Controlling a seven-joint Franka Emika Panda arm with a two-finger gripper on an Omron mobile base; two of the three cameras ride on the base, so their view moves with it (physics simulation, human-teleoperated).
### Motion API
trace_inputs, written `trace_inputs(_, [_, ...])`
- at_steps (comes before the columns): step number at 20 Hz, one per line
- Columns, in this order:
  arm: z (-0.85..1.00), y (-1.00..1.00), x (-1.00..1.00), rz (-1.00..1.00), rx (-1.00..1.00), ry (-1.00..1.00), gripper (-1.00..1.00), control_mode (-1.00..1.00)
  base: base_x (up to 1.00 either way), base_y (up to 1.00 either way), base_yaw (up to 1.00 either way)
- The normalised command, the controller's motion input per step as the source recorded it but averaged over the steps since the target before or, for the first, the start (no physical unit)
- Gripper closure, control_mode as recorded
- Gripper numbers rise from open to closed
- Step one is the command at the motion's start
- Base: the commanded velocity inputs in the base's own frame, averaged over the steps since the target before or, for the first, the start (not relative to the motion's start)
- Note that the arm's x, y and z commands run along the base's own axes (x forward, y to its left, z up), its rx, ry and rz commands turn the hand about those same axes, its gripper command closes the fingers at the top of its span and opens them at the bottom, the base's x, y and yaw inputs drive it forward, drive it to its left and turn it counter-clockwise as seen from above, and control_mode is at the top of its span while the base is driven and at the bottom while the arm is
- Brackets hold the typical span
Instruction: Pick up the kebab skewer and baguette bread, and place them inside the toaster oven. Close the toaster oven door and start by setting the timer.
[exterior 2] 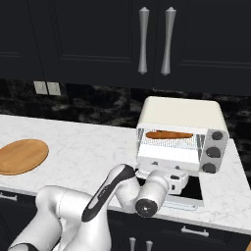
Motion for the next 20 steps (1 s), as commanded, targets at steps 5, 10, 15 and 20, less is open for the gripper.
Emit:
trace_inputs(5, [0.00, -0.46, -0.73, 0.11, 0.00, 0.07, -1.00, -1.00, 0.00, 0.00, 0.00])
trace_inputs(10, [-0.18, -0.33, -0.29, 0.14, 0.00, 0.02, -1.00, -1.00, 0.00, 0.00, 0.00])
trace_inputs(15, [-0.42, -0.15, -0.33, 0.10, 0.00, 0.00, -1.00, -1.00, 0.00, 0.00, 0.00])
trace_inputs(20, [-0.25, -0.30, -0.30, 0.11, 0.00, 0.00, -1.00, -1.00, 0.00, 0.00, 0.00])
